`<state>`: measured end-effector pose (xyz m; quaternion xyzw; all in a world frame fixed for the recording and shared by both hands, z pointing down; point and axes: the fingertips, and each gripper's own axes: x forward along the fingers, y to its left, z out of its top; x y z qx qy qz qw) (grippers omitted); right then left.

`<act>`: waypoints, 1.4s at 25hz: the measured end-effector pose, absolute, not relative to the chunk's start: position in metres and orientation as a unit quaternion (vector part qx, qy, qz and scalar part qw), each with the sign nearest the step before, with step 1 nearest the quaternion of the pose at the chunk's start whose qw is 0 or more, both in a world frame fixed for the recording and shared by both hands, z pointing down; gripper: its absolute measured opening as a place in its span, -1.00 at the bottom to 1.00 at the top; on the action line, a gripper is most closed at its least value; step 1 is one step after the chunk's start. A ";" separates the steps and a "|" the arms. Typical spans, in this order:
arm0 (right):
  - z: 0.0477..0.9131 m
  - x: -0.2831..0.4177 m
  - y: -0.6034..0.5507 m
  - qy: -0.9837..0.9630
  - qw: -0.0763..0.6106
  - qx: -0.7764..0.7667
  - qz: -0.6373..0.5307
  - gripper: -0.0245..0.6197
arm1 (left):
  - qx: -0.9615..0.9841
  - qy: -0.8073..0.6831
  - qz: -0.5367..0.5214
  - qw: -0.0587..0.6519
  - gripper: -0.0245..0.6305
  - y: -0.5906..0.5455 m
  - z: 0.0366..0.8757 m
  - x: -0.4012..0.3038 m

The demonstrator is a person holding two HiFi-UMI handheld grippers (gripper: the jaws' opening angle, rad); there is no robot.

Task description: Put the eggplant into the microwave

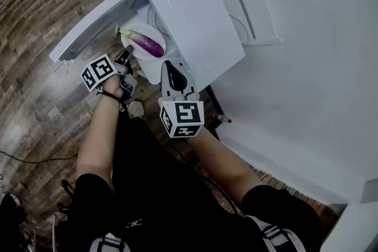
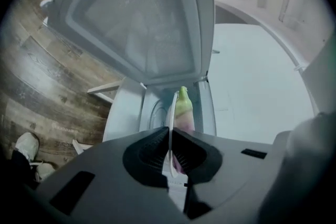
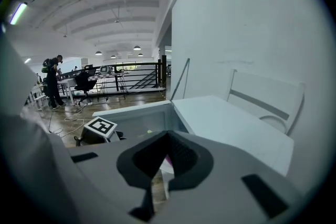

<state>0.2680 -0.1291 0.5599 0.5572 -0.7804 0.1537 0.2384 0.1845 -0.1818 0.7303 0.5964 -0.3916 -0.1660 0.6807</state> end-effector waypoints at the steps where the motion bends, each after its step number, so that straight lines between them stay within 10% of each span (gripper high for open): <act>1: 0.565 0.269 -0.132 -0.780 0.240 0.557 0.155 -0.90 | 0.602 -0.389 -0.160 0.679 -0.86 -0.188 0.737 0.190; 35: 0.586 0.307 -0.166 -0.754 0.249 0.583 0.169 -0.90 | 0.738 -0.376 0.003 0.561 -0.83 -0.296 0.810 0.325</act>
